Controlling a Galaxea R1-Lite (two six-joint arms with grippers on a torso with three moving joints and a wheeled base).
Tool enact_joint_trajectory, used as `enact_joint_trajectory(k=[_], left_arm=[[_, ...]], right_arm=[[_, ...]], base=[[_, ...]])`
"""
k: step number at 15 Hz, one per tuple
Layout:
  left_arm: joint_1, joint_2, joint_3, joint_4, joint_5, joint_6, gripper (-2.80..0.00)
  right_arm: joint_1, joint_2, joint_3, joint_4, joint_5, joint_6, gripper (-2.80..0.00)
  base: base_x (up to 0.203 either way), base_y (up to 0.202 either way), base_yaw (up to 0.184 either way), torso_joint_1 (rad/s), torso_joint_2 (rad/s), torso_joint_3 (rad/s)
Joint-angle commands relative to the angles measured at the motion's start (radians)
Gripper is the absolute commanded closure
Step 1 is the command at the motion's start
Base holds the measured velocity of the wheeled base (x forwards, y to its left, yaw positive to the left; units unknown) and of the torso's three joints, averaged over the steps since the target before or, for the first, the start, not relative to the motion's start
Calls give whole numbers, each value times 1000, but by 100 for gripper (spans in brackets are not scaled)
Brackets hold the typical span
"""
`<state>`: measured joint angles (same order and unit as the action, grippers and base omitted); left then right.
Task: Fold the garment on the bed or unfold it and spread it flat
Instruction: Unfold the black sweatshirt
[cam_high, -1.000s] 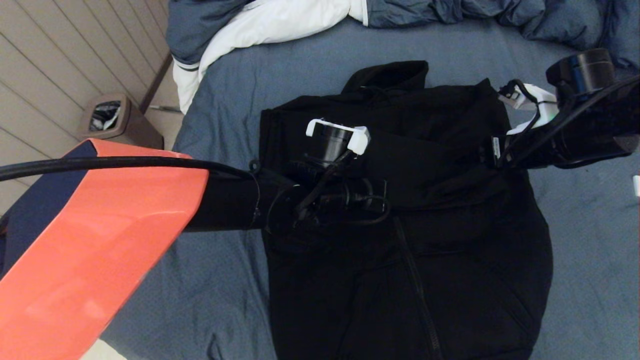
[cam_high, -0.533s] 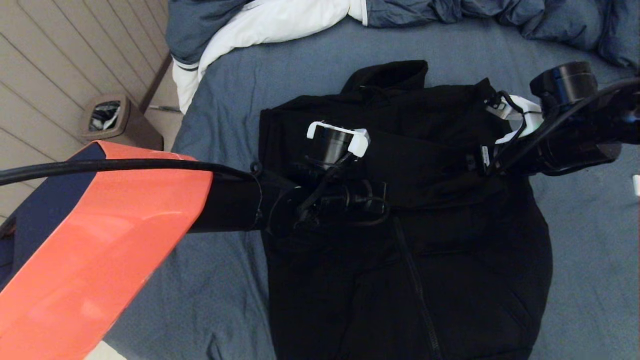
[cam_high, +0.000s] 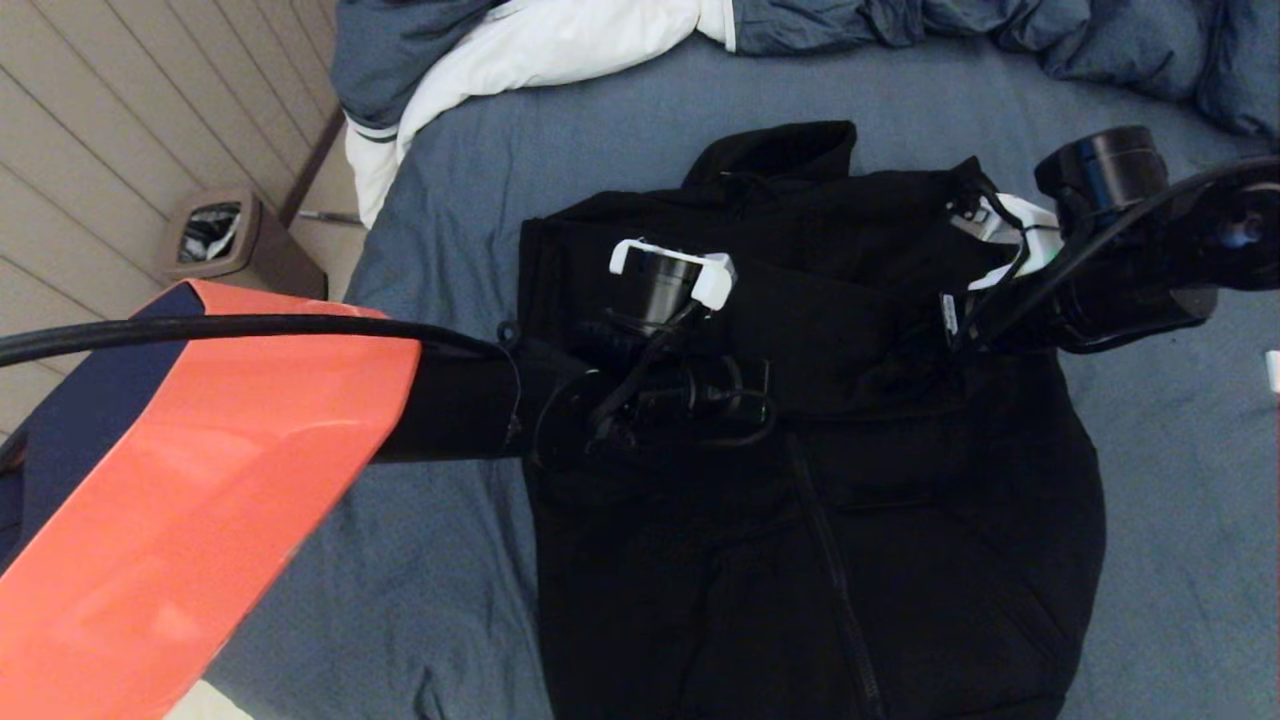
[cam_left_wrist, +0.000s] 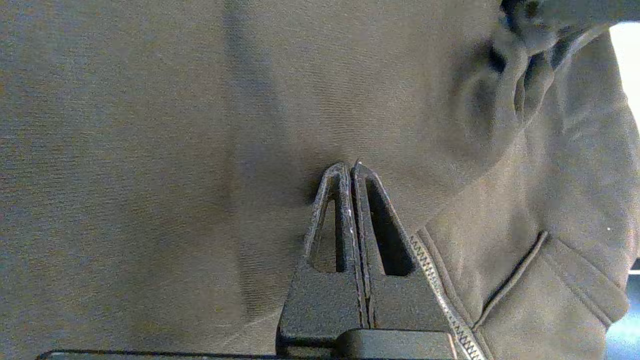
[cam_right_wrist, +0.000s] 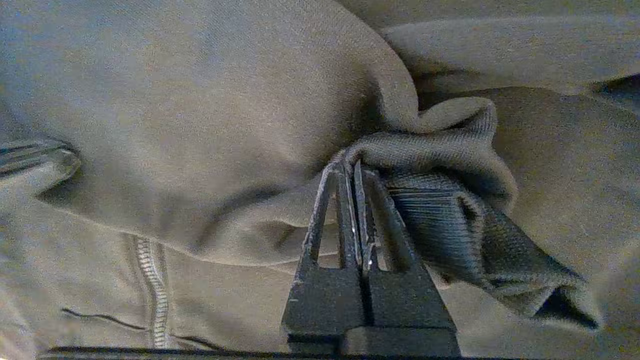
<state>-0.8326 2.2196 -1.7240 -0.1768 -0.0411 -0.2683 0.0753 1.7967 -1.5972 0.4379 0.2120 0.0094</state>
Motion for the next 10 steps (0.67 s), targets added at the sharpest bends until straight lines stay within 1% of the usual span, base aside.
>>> enact_joint_trajectory(k=[1, 6, 7, 8, 10], left_arm=[[0, -1, 0, -2, 0, -2, 0], [1, -3, -3, -4, 1, -3, 0], [1, -3, -3, -4, 1, -3, 0], [3, -5, -5, -4, 1, -3, 0], [9, -11, -9, -4, 1, -5, 0]], right_arm=[[2, -41, -1, -9, 1, 16, 0], [33, -143, 8, -29, 3, 64, 0], [44, -170, 8, -35, 4, 85, 0], [70, -192, 12, -57, 3, 112, 0], [112, -217, 51, -103, 1, 128, 0]], base=[[0, 0, 0, 0, 0, 0], [0, 0, 0, 0, 0, 0], [0, 0, 0, 0, 0, 0], [0, 0, 0, 0, 0, 0], [0, 0, 0, 0, 0, 0]])
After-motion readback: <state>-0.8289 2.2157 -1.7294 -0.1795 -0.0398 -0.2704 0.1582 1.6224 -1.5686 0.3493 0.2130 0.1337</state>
